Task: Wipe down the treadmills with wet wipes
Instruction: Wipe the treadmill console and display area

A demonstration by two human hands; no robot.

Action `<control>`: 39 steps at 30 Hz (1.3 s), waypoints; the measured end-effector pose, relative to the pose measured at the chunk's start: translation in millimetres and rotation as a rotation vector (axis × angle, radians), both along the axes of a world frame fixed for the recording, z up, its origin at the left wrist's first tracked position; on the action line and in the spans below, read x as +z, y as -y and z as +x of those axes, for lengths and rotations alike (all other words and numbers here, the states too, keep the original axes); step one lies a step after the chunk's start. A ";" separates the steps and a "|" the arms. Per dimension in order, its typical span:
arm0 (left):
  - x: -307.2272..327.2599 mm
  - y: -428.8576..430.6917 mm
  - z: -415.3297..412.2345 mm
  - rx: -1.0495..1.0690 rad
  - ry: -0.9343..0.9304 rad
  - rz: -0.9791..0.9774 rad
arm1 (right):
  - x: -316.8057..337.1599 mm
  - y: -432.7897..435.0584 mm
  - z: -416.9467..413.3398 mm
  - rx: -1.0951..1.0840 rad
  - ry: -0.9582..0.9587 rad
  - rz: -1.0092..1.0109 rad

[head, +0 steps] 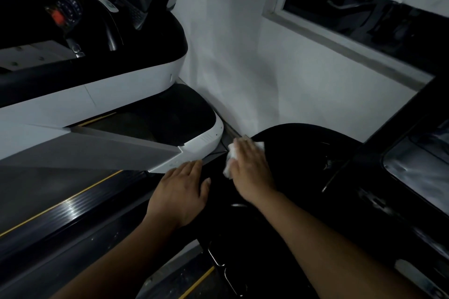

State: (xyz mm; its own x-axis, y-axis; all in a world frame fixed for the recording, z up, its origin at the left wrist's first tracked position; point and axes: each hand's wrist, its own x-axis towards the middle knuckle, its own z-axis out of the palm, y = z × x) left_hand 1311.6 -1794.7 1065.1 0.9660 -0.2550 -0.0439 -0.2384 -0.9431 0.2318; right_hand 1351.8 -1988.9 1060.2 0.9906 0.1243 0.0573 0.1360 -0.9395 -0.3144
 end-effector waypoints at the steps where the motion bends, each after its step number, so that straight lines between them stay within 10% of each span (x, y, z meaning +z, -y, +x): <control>1: 0.7 -0.3 -0.1 -0.011 -0.005 0.007 | -3.0 -11.3 -14.4 0.095 0.022 0.012; 4: 3.2 -11.2 -6.7 -0.013 -0.009 0.031 | -8.8 -9.6 -45.9 0.300 0.088 0.000; 10: -5.7 -56.7 -39.6 0.056 -0.022 0.021 | -3.7 -8.3 3.8 -0.192 0.068 0.003; 17: -8.5 -58.7 -42.0 0.038 -0.015 -0.015 | -1.1 -70.4 -72.5 0.284 0.155 0.022; 23: -9.2 -100.4 -69.2 0.092 -0.025 0.016 | -2.4 -65.1 -31.2 -0.043 0.014 -0.076; 29: -9.5 -108.6 -83.4 0.129 -0.034 -0.010 | -16.0 -93.1 -105.4 0.304 0.080 -0.080; 34: -7.4 -108.6 -83.1 0.120 -0.027 -0.007 | -12.7 -79.0 -53.1 0.036 -0.012 -0.151; 39: -10.0 -127.7 -86.7 0.046 -0.041 0.006 | -15.1 -126.3 -112.6 0.285 0.035 -0.101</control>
State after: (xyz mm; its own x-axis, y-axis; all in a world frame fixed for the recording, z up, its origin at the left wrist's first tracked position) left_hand 1224.9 -1667.0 1055.1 0.9741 -0.2095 -0.0848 -0.1848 -0.9544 0.2346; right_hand 1239.2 -1862.6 1045.0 0.9127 0.4036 0.0636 0.4075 -0.8882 -0.2120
